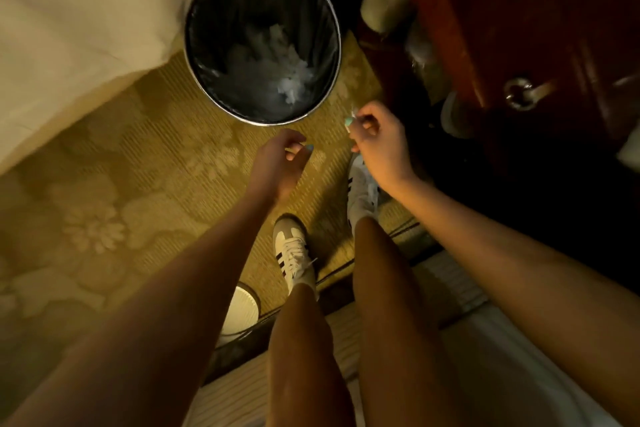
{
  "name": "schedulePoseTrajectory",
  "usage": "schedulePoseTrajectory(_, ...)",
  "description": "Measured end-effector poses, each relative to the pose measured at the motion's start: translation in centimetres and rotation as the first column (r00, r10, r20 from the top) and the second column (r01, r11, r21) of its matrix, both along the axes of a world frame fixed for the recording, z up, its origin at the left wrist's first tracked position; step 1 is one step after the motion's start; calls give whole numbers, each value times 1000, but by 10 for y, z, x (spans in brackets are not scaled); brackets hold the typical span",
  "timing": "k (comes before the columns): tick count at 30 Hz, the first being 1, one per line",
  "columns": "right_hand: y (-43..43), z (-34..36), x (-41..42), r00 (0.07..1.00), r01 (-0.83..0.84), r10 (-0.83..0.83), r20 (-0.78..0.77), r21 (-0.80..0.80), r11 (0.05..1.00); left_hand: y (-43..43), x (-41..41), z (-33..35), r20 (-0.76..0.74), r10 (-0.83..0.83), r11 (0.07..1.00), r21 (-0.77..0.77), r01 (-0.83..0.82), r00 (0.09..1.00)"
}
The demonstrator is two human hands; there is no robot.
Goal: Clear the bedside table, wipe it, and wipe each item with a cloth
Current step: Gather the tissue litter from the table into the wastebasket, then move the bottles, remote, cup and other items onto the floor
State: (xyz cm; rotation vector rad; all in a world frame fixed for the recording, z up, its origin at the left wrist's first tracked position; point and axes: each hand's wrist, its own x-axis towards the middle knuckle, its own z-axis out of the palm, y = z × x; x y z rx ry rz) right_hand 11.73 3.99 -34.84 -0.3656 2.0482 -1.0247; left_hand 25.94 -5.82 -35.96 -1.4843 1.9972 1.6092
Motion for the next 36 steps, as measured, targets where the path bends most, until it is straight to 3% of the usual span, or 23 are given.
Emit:
schedulePoseTrajectory(5, -64, 60, -4, 997, -69, 70, 22, -72, 995, -52, -12, 66, -107, 76, 995, -53, -82, 991)
schedulePoseTrajectory(10, -121, 43, -4, 980, -144, 135, 145, 51, 988, -94, -1, 92, -83, 172, 972, -148, -183, 982)
schedulePoseTrajectory(12, -128, 35, 2, 950, -264, 228, 215, 153, 952, -102, 4, 99, -55, 182, 970, -154, -188, 982)
schedulePoseTrajectory(14, -130, 37, 5, 936, -324, 280, 212, 213, 922, -107, 9, 105, -46, 173, 973, -149, -178, 984)
schedulePoseTrajectory(18, -121, 74, 4, 951, -284, 250, 180, 194, 939, -109, 8, 120, -28, 142, 974, -174, -145, 989)
schedulePoseTrajectory(22, -94, 126, -7, 973, -206, 187, 133, 146, 968, -104, -10, 142, -30, 52, 983, -175, -57, 998)
schedulePoseTrajectory(28, -22, 206, -37, 996, 37, -44, 84, 89, 995, -70, -64, 186, -67, -117, 980, -173, 104, 991)
schedulePoseTrajectory(36, 87, 270, -70, 926, 373, -365, -97, 93, 923, 32, -135, 247, -162, -164, 967, -220, 126, 973)
